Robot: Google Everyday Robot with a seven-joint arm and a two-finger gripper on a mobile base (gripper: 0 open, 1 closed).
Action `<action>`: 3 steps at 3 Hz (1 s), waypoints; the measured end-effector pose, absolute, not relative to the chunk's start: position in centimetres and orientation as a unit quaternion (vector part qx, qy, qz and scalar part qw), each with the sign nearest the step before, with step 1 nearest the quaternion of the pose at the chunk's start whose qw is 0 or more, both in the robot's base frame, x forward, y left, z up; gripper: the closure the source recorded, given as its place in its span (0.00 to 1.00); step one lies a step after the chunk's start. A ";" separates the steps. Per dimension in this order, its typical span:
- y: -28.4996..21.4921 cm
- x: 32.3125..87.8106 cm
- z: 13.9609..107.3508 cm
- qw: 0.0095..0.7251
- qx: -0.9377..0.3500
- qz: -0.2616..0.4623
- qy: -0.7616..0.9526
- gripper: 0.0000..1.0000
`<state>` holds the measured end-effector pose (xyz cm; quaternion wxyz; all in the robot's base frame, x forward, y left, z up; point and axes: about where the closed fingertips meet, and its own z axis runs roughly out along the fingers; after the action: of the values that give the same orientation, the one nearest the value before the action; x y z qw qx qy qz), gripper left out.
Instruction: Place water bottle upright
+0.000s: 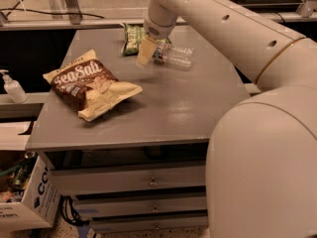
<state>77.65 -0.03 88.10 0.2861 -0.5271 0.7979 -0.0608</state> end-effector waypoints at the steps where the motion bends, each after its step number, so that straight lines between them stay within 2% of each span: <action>1: 0.3 78.9 87.9 0.280 -0.520 -0.072 0.803 0.00; 3: -0.4 80.6 85.9 0.253 -0.500 -0.073 0.825 0.00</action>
Offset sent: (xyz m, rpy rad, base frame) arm 0.0352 -0.0024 -0.0104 -0.0485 0.0399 -0.0911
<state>80.61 -0.45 85.91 0.2525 -0.5001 0.8251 -0.0731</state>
